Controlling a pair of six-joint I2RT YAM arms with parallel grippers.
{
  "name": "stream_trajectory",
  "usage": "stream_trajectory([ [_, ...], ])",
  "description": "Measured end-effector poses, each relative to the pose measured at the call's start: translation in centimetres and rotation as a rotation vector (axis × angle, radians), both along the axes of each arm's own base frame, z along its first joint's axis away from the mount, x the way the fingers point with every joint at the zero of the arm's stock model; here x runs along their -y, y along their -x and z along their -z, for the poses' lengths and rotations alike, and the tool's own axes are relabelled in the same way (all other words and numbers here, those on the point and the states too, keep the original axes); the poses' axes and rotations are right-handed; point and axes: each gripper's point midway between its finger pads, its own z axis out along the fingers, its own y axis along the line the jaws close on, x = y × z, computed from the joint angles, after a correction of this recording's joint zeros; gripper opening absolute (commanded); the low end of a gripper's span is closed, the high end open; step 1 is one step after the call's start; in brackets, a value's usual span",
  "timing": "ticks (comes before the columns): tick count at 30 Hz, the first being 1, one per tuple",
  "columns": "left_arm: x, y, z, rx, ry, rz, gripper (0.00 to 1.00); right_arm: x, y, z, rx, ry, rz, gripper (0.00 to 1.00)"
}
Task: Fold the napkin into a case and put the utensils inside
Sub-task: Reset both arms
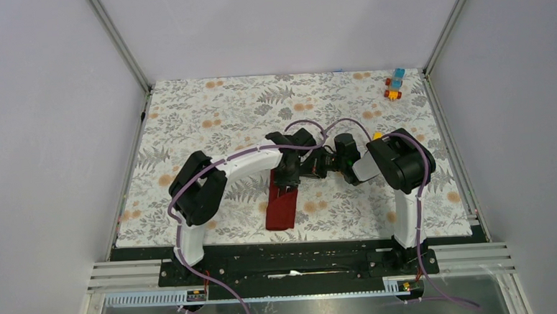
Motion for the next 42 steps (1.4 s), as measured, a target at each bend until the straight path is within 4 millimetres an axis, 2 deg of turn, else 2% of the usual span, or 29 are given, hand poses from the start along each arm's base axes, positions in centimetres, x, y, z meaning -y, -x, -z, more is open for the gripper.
stream_trajectory([
  [6, 0.4, -0.8, -1.1, 0.030, 0.003, -0.003, 0.40, 0.0, 0.0, 0.0, 0.002, 0.002, 0.000, 0.00],
  [10, 0.0, -0.8, -1.5, 0.040, -0.009, -0.004, 0.44, 0.0, 0.0, 0.1, 0.005, 0.007, -0.003, 0.18],
  [12, -0.2, -0.9, -2.0, 0.052, -0.009, -0.004, 0.46, -0.1, 0.0, 0.0, 0.007, 0.012, -0.005, 0.34],
  [17, -0.3, -1.3, -6.1, 0.137, 0.062, 0.008, 0.51, 0.2, -0.1, -1.3, 0.030, 0.079, 0.003, 0.62],
  [19, -0.6, -1.2, -8.5, 0.189, 0.110, 0.013, 0.51, 1.1, -0.3, -2.3, 0.046, 0.162, 0.024, 0.71],
  [21, -1.1, -1.0, -11.7, 0.254, 0.166, 0.022, 0.52, 2.2, -0.5, -4.1, 0.078, 0.247, 0.051, 0.77],
  [24, -2.3, -0.6, -17.4, 0.385, 0.267, 0.038, 0.54, 4.5, -0.4, -8.7, 0.166, 0.363, 0.104, 0.86],
  [25, -2.8, -0.4, -19.2, 0.427, 0.298, 0.041, 0.55, 5.6, 0.0, -10.8, 0.206, 0.397, 0.125, 0.89],
  [28, -5.2, 0.5, -26.5, 0.607, 0.408, 0.050, 0.61, 8.7, 1.8, -17.6, 0.347, 0.468, 0.200, 0.99],
  [31, -8.2, 1.7, -34.5, 0.812, 0.520, 0.043, 0.66, 12.0, 4.8, -25.1, 0.498, 0.496, 0.277, 1.00],
  [33, -10.6, 3.0, -39.6, 0.947, 0.594, 0.029, 0.96, 13.8, 7.0, -29.9, 0.584, 0.496, 0.325, 1.00],
  [34, -12.1, 3.8, -42.1, 1.017, 0.627, 0.021, 0.98, 14.7, 8.0, -32.4, 0.623, 0.493, 0.352, 1.00],
  [37, -16.0, 6.1, -47.3, 1.171, 0.706, -0.014, 0.99, 17.4, 11.3, -38.9, 0.721, 0.472, 0.437, 1.00],
  [39, -18.3, 7.6, -49.5, 1.246, 0.747, -0.039, 0.99, 19.2, 13.7, -42.6, 0.778, 0.452, 0.494, 1.00],
  [42, -20.5, 9.2, -51.0, 1.304, 0.787, -0.059, 0.99, 21.5, 16.9, -46.1, 0.848, 0.427, 0.570, 1.00],
])
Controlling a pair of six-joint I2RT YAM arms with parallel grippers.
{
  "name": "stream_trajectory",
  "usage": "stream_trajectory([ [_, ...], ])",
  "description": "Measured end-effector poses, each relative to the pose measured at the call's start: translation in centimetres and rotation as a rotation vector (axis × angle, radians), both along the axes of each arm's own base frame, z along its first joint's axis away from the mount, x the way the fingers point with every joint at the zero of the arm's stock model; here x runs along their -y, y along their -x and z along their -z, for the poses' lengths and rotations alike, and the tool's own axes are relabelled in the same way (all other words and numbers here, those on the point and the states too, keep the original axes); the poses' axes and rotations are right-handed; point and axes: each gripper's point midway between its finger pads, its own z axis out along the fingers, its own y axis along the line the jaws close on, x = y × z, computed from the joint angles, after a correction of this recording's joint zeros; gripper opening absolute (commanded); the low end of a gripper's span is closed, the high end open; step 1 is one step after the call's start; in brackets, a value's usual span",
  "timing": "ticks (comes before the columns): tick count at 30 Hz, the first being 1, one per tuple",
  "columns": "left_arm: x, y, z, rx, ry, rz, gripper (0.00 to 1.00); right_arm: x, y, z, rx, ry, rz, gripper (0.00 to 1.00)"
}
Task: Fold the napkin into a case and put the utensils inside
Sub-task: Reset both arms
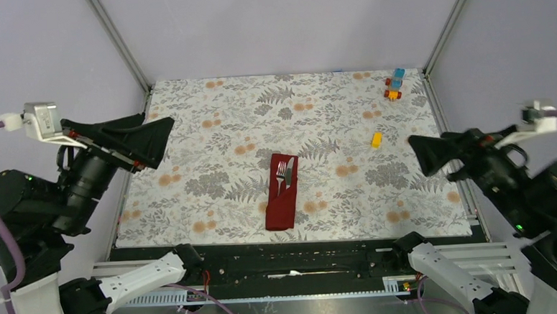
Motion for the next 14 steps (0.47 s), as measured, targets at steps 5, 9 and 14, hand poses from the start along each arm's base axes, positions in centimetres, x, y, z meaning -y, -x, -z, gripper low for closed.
stream_trajectory([
  [5, -1.1, 0.9, -0.2, 0.016, 0.016, -0.002, 0.99, 3.3, 3.4, -2.4, 0.072, -0.010, 0.086, 1.00],
  [9, -1.4, 0.8, 0.3, 0.004, 0.007, -0.017, 0.99, 4.1, 3.7, -1.7, 0.060, 0.019, 0.119, 1.00],
  [14, -1.4, 0.8, 0.7, -0.008, -0.001, -0.022, 0.99, 4.0, 3.0, 0.3, 0.016, 0.059, 0.120, 1.00],
])
